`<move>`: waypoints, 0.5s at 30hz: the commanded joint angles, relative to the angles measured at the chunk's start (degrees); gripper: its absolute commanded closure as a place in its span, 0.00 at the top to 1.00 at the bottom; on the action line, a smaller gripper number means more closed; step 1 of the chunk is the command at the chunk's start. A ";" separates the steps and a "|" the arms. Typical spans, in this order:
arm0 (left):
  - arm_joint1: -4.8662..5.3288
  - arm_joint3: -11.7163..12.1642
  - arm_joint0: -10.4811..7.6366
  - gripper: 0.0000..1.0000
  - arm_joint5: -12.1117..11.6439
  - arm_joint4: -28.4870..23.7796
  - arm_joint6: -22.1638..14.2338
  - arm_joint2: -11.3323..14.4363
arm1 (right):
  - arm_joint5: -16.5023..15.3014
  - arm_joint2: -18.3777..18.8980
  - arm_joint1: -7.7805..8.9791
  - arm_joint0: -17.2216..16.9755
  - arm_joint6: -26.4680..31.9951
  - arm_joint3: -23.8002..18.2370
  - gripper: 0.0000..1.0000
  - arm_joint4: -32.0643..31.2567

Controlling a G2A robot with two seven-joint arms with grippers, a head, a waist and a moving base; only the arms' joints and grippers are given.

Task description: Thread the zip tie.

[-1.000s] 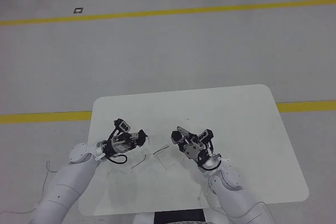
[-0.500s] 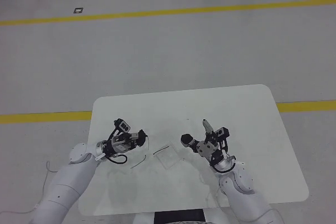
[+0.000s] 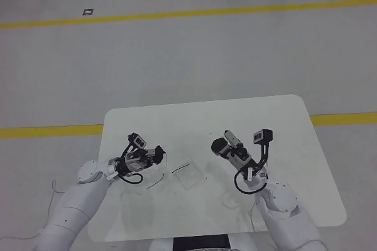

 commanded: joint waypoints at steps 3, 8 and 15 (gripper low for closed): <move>0.00 0.00 0.00 0.00 0.00 0.00 0.00 0.00 | 0.00 -0.35 -0.10 -0.14 -0.06 -0.19 1.00 0.32; 0.00 0.00 0.00 0.00 0.00 0.00 0.00 0.00 | 0.00 -0.35 -0.10 -0.14 -0.06 -0.19 1.00 0.32; 0.09 -2.54 0.66 0.00 0.57 0.33 1.12 -0.32 | 0.00 1.77 0.36 -0.46 -3.26 -1.26 1.00 -3.27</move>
